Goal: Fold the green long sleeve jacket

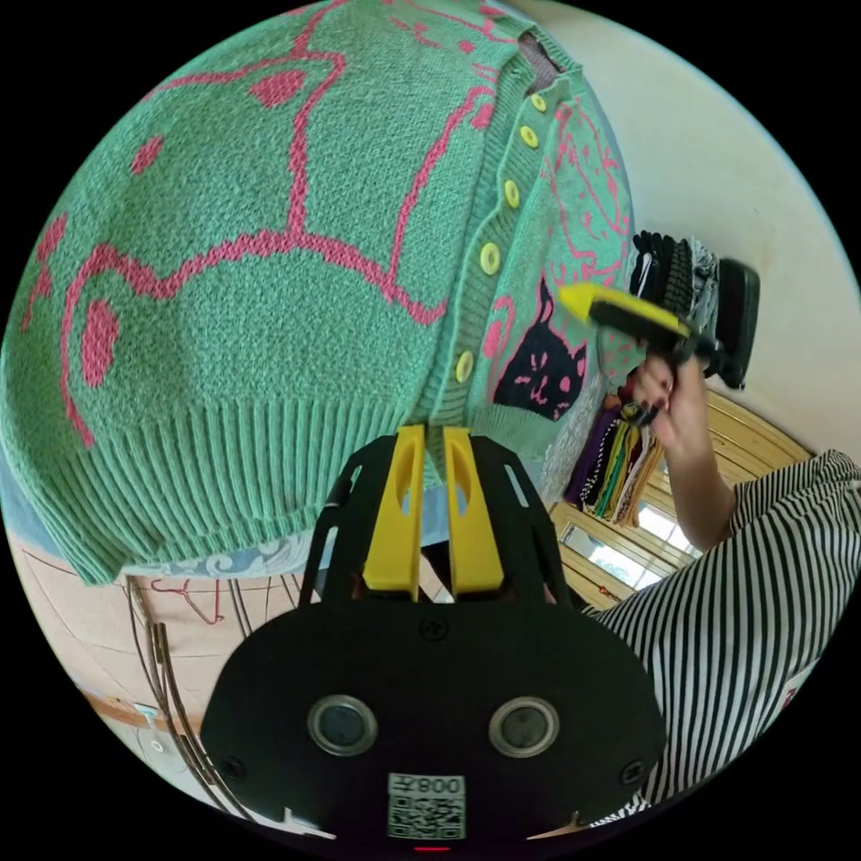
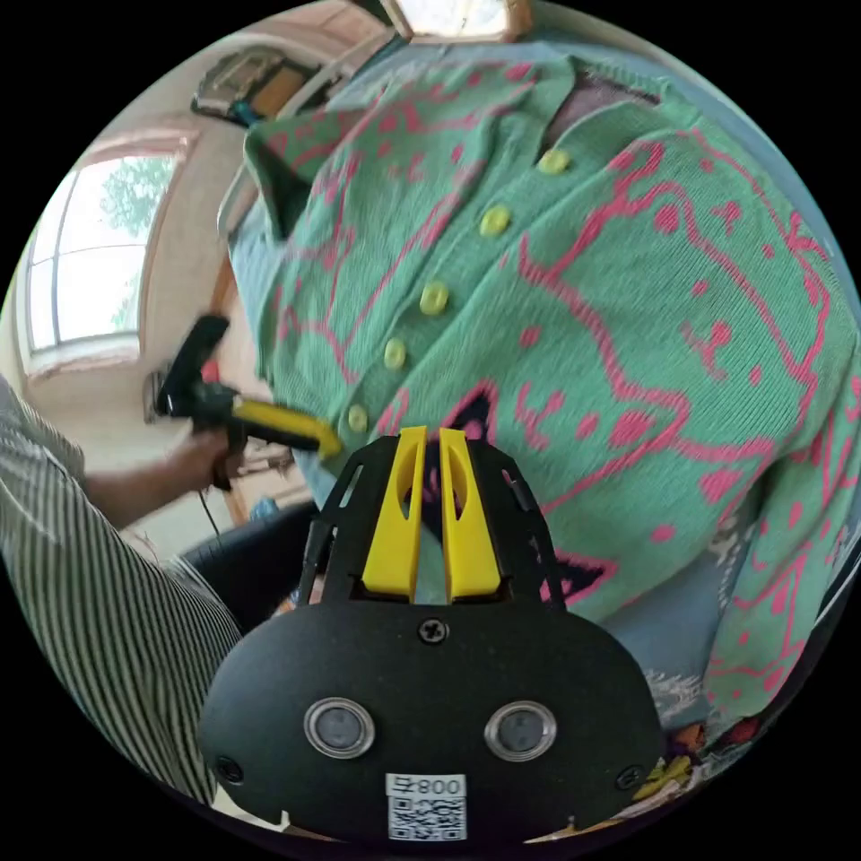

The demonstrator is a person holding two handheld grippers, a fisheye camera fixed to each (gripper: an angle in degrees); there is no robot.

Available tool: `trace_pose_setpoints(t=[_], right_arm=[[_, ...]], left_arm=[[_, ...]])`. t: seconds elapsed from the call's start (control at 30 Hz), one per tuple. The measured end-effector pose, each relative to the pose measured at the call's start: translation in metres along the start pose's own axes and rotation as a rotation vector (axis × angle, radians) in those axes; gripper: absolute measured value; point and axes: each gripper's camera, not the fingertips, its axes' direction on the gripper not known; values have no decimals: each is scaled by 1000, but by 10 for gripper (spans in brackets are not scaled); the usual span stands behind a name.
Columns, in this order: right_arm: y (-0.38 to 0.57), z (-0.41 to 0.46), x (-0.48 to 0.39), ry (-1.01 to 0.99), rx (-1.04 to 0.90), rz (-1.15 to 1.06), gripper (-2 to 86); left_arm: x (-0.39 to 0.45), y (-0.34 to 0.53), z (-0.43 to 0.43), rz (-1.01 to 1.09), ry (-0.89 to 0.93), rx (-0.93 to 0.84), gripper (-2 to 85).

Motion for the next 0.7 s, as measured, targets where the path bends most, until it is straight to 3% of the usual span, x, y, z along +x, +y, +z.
trace_pose_setpoints(t=[0.07,0.2,0.33,0.7], right_arm=[[27,34,-23,24,-167,-56,47],[50,71,-47,100,-293,-150,43],[50,76,-59,148,-259,-219,18],[33,88,-49,-10,-279,-155,7]], left_arm=[[-4,-7,-1,-5,9,-10,24],[-12,-17,-5,-14,50,-23,14],[-13,-27,-10,-9,54,-28,10],[-14,-56,-25,-4,3,-38,18]])
